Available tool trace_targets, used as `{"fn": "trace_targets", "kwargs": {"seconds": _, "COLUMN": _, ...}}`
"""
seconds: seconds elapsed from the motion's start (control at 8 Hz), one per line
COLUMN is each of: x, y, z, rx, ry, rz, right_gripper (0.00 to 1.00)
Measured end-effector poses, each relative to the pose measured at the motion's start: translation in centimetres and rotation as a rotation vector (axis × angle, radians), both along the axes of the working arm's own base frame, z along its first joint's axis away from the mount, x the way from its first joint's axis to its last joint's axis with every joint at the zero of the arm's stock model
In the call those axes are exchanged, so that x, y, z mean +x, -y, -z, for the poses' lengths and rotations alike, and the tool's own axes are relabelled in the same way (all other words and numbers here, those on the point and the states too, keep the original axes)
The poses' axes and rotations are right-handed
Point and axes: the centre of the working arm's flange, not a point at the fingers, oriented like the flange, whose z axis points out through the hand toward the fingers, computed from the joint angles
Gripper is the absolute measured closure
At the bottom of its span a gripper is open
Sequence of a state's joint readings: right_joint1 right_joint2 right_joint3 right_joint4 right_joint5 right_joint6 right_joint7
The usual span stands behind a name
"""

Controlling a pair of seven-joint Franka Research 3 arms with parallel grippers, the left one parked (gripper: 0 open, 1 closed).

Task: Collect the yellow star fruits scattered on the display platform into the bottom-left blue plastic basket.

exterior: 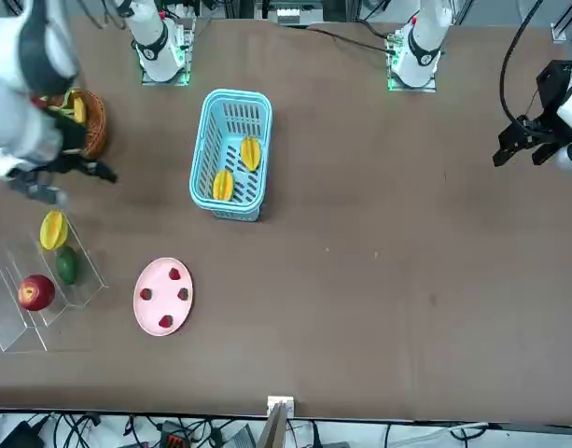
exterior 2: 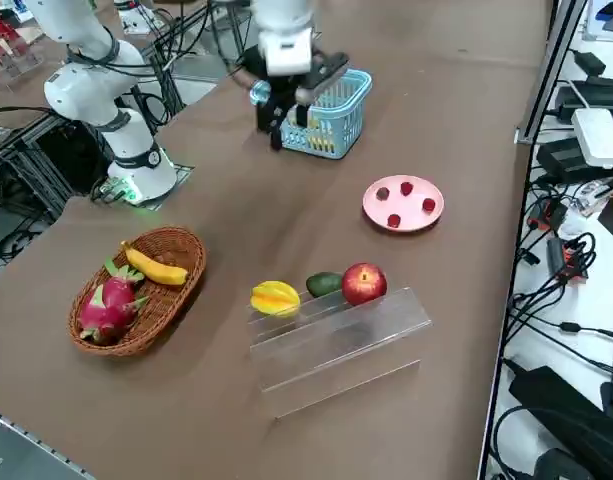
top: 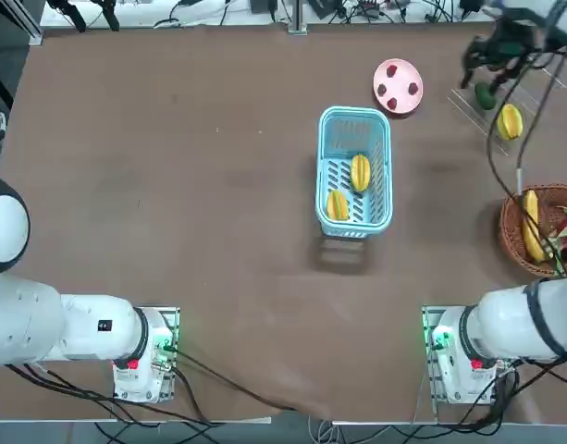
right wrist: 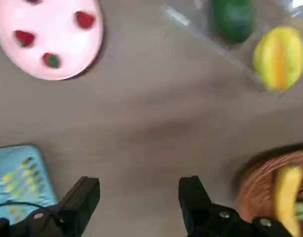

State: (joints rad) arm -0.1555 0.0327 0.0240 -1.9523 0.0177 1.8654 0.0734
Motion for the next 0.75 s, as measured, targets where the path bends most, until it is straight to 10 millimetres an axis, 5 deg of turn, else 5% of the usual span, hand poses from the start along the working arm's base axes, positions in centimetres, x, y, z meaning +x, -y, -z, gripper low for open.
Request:
{"fn": "trace_targets", "kwargs": {"seconds": 0.38, "x": -0.6, "y": 10.4, "z": 2.3, "rx": -0.002, "ry": 0.043, "rz": -0.133, "right_gripper": 0.02}}
{"fn": "trace_targets", "kwargs": {"seconds": 0.75, "x": 1.0, "y": 13.2, "z": 6.0, "rx": -0.089, "ry": 0.077, "rz": -0.250, "right_gripper": 0.02}}
